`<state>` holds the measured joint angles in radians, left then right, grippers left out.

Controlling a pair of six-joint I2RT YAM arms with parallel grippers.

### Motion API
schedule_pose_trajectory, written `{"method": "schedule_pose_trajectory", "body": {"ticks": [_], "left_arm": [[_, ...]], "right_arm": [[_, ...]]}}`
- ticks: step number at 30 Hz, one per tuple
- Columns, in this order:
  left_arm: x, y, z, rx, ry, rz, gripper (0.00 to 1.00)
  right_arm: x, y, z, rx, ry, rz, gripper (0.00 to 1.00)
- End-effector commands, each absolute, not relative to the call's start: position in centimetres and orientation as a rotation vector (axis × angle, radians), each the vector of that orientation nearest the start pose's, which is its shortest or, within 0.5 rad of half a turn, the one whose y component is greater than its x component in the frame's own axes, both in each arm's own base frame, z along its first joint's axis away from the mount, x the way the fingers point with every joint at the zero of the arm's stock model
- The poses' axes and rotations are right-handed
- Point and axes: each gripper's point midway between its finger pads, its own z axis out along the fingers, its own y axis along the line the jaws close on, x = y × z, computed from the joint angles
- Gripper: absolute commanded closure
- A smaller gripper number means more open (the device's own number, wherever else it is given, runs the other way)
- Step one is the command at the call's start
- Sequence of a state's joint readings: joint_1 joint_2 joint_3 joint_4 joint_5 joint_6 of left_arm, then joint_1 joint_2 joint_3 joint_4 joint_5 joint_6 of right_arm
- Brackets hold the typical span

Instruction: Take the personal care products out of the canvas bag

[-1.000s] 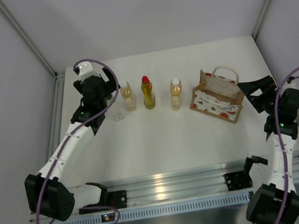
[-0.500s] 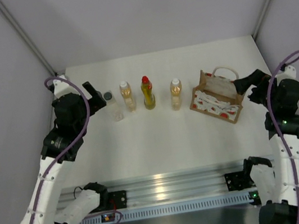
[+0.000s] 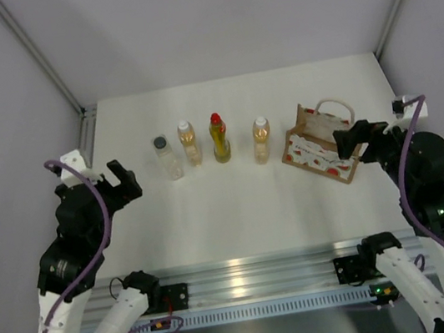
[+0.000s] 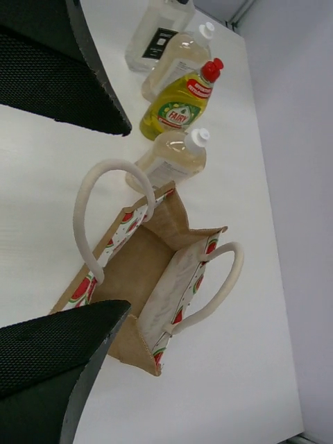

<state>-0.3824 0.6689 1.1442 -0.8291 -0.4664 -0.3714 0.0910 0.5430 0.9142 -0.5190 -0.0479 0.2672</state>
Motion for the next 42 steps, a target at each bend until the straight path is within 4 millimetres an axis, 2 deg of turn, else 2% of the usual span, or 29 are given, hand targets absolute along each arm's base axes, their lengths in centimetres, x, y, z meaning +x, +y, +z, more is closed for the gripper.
{"method": "schedule_pose_trajectory", "body": {"ticks": [1, 3, 7, 12, 14, 17, 24, 42], "left_arm": [[20.4, -1.1, 32.8, -0.282, 1.827, -0.070, 0.02], [19.6, -0.7, 32.7, -0.271, 1.826, -0.065, 0.02], [17.9, 0.2, 32.6, -0.287, 1.821, -0.055, 0.02], [17.0, -0.1, 31.7, -0.257, 1.853, -0.079, 0.02], [16.7, -0.5, 31.6, -0.229, 1.867, -0.095, 0.02], [16.5, -0.8, 31.3, -0.193, 1.884, -0.105, 0.02], [16.4, -1.0, 30.5, -0.195, 1.892, -0.117, 0.02], [16.7, -1.3, 30.2, -0.222, 1.895, -0.139, 0.02]], "right_arm": [[22.1, 3.8, 32.0, 0.046, 1.752, 0.212, 0.00], [21.1, 4.0, 31.5, 0.016, 1.778, 0.202, 0.00], [19.7, 2.9, 31.4, 0.037, 1.793, 0.142, 0.00], [18.2, 2.8, 31.4, 0.015, 1.785, 0.160, 0.01], [17.7, 2.2, 31.8, 0.045, 1.759, 0.145, 0.01], [17.2, 2.3, 32.6, -0.017, 1.733, 0.140, 0.01], [17.3, 0.7, 31.4, 0.021, 1.771, 0.042, 0.00], [17.7, 0.3, 31.4, 0.091, 1.763, 0.037, 0.01]]}}
